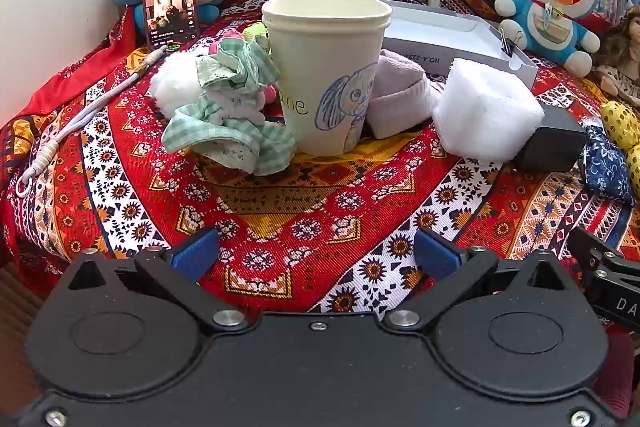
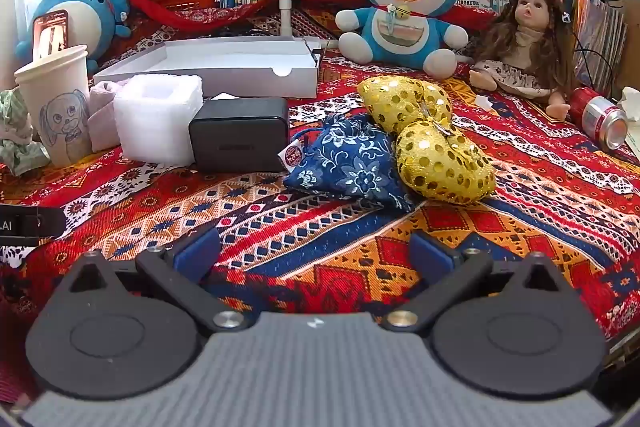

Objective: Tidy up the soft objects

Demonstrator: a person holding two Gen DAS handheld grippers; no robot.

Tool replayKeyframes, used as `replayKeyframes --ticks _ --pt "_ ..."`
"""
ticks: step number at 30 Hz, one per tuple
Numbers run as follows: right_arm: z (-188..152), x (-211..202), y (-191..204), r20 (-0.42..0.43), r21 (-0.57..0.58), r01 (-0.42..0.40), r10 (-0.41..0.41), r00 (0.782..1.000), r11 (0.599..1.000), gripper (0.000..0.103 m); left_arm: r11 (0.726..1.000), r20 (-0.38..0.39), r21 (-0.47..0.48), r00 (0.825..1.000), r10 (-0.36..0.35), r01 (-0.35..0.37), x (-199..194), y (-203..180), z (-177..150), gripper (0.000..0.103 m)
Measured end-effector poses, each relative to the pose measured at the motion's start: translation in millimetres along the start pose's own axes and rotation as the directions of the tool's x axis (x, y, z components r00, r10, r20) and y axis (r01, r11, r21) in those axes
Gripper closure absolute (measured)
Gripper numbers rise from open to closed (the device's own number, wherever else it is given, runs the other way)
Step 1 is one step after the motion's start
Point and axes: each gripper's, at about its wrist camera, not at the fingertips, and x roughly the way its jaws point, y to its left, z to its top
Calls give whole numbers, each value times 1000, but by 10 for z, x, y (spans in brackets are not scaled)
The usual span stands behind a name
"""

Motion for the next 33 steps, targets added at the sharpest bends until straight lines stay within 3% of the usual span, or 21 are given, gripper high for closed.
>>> replayKeyframes --ticks 33 --pt "-11 -14 6 17 -7 5 -4 1000 1000 0 1000 1 0 1000 0 0 0 1 0 0"
